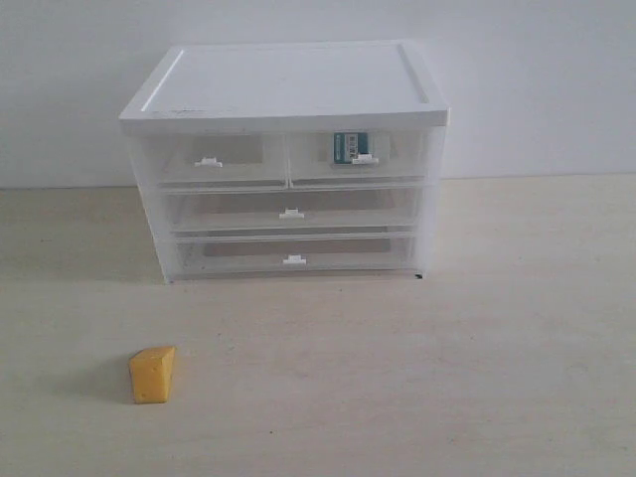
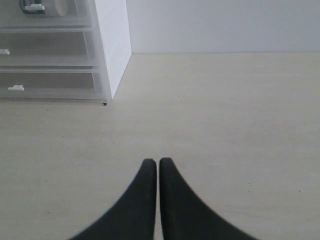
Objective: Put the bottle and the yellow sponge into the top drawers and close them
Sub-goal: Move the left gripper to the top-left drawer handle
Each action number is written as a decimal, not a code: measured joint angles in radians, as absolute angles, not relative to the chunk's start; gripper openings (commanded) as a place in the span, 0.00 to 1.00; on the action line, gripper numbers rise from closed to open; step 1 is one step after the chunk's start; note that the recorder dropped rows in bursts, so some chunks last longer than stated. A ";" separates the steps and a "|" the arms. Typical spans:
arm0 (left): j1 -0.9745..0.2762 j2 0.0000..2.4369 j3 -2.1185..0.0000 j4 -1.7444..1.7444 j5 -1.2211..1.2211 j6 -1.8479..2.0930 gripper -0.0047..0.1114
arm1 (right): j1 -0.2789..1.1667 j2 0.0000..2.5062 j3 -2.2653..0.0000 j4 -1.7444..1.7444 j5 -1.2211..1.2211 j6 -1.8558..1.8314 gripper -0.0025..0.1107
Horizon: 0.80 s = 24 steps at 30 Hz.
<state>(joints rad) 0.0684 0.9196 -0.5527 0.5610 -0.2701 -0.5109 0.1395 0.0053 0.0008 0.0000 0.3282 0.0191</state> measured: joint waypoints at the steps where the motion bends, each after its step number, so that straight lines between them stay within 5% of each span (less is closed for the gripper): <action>1: 0.068 0.945 -0.554 0.544 -0.257 -0.513 0.08 | 0.139 0.005 0.001 0.000 0.328 0.019 0.02; 11: -0.104 1.240 -0.557 0.312 -0.339 -0.275 0.08 | 0.139 0.005 0.001 0.000 0.328 0.019 0.02; 24: -0.490 1.576 -0.558 -0.402 -0.795 0.460 0.08 | 0.139 0.005 0.001 0.000 0.329 0.019 0.02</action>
